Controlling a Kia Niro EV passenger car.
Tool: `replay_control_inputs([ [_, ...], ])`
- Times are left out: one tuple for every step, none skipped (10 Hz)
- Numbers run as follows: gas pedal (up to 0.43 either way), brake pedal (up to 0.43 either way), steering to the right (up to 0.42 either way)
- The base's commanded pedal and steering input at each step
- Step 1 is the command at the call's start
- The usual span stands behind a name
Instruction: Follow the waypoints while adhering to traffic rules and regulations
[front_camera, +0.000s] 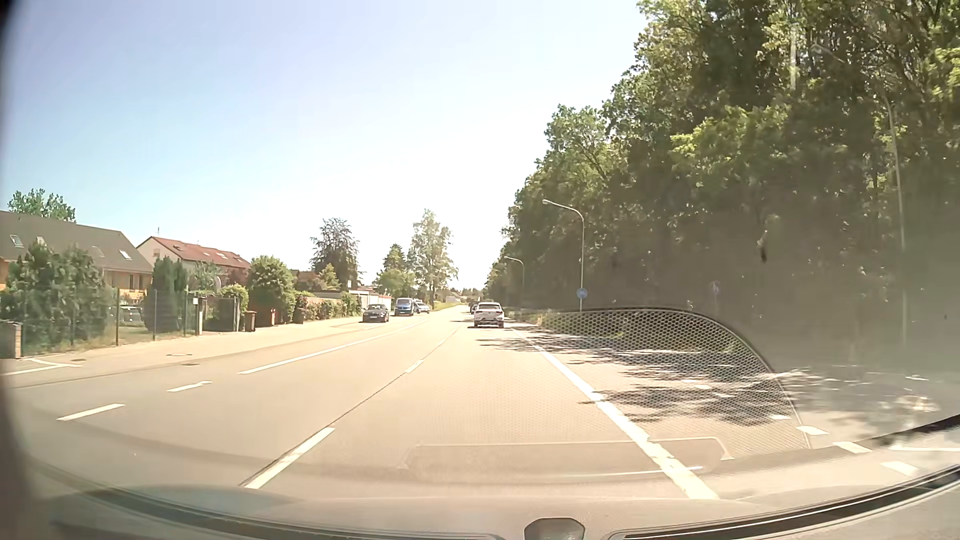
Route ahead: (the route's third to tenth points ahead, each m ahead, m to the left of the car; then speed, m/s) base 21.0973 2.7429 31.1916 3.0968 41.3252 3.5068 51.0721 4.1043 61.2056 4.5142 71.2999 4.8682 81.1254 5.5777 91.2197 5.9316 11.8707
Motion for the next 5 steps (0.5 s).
replay_control_inputs([
  [0.059, 0.03, -0.009],
  [0.059, 0.03, -0.008],
  [0.059, 0.03, -0.008],
  [0.059, 0.03, -0.008],
  [0.059, 0.03, -0.006],
])
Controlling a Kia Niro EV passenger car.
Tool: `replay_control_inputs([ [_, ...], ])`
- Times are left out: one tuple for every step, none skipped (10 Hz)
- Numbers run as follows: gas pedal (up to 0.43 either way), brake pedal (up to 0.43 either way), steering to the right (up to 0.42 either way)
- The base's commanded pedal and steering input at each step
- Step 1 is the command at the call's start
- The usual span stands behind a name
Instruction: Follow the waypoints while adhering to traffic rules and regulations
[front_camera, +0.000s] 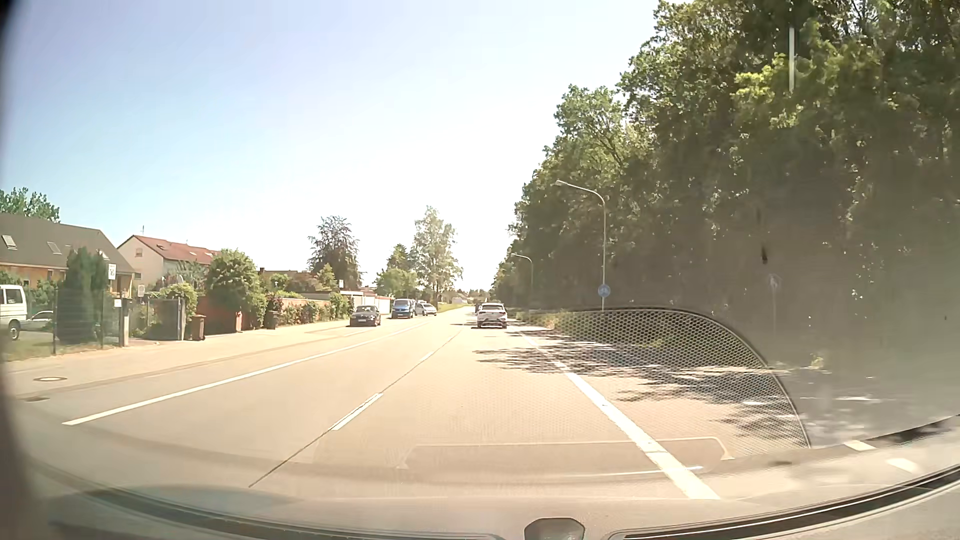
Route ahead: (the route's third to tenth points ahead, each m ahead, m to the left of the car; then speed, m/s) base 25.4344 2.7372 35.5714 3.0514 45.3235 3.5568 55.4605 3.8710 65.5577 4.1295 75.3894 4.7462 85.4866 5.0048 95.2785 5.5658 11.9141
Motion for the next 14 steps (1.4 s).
replay_control_inputs([
  [0.059, 0.03, -0.006],
  [0.059, 0.03, -0.006],
  [0.059, 0.03, -0.006],
  [0.059, 0.03, -0.006],
  [0.059, 0.03, -0.006],
  [0.059, 0.03, -0.006],
  [0.059, 0.03, -0.006],
  [0.059, 0.03, -0.006],
  [0.059, 0.03, -0.006],
  [0.059, 0.03, -0.006],
  [0.059, 0.03, -0.006],
  [0.059, 0.03, -0.006],
  [0.059, 0.03, -0.006],
  [0.059, 0.03, -0.005],
])
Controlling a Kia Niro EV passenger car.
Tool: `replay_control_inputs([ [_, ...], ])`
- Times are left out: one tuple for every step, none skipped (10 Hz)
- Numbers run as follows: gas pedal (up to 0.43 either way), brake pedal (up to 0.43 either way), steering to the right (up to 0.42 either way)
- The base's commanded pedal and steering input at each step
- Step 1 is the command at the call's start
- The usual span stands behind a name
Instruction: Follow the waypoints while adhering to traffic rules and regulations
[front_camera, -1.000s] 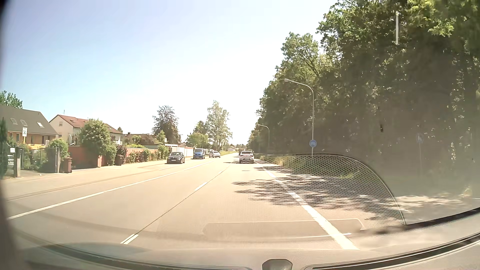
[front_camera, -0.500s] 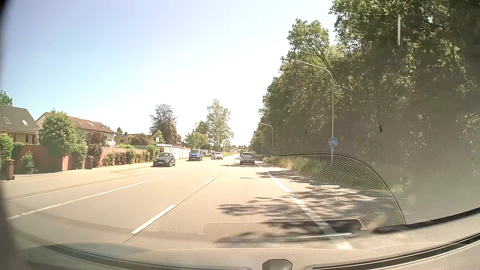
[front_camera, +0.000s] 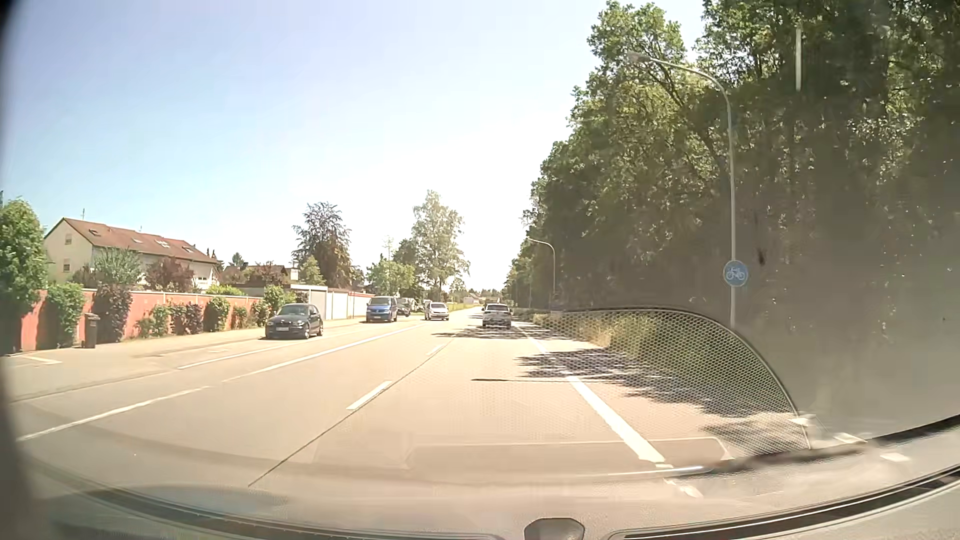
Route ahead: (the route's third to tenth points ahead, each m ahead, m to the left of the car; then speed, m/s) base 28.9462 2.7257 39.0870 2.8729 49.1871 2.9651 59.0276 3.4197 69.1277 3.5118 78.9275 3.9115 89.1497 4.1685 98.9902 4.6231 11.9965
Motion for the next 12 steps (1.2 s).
replay_control_inputs([
  [0.059, 0.03, -0.006],
  [0.059, 0.03, -0.005],
  [0.059, 0.03, -0.005],
  [0.059, 0.03, -0.005],
  [0.059, 0.03, -0.006],
  [0.059, 0.03, -0.006],
  [0.059, 0.03, -0.005],
  [0.059, 0.03, -0.005],
  [0.059, 0.03, -0.005],
  [0.059, 0.03, -0.005],
  [0.059, 0.03, -0.005],
  [0.059, 0.03, -0.005],
])
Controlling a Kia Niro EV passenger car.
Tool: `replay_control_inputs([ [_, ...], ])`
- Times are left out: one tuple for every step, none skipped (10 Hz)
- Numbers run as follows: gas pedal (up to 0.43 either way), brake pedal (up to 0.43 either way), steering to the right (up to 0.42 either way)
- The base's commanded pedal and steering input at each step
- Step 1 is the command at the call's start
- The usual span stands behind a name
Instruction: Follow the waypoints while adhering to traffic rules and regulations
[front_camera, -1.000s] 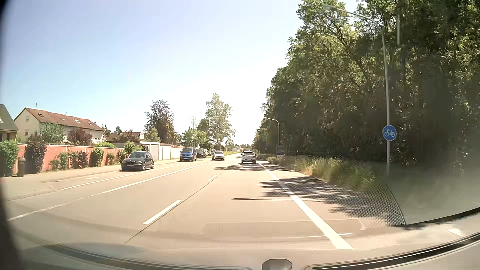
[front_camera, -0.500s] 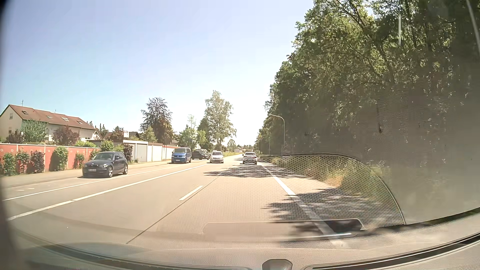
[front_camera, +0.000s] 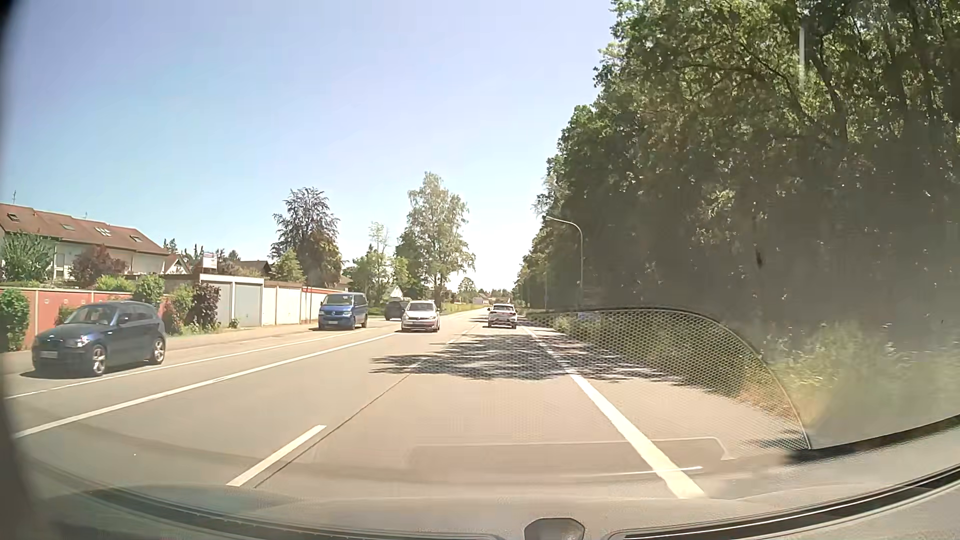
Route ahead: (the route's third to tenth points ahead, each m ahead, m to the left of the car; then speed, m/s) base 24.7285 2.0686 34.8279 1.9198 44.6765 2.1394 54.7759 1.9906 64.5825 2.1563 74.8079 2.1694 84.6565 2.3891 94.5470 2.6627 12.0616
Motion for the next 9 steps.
replay_control_inputs([
  [0.059, 0.03, -0.004],
  [0.059, 0.03, -0.003],
  [0.059, 0.03, -0.003],
  [0.059, 0.03, -0.003],
  [0.059, 0.03, -0.003],
  [0.059, 0.03, -0.003],
  [0.059, 0.03, -0.002],
  [0.059, 0.03, -0.002],
  [0.059, 0.03, -0.002],
])
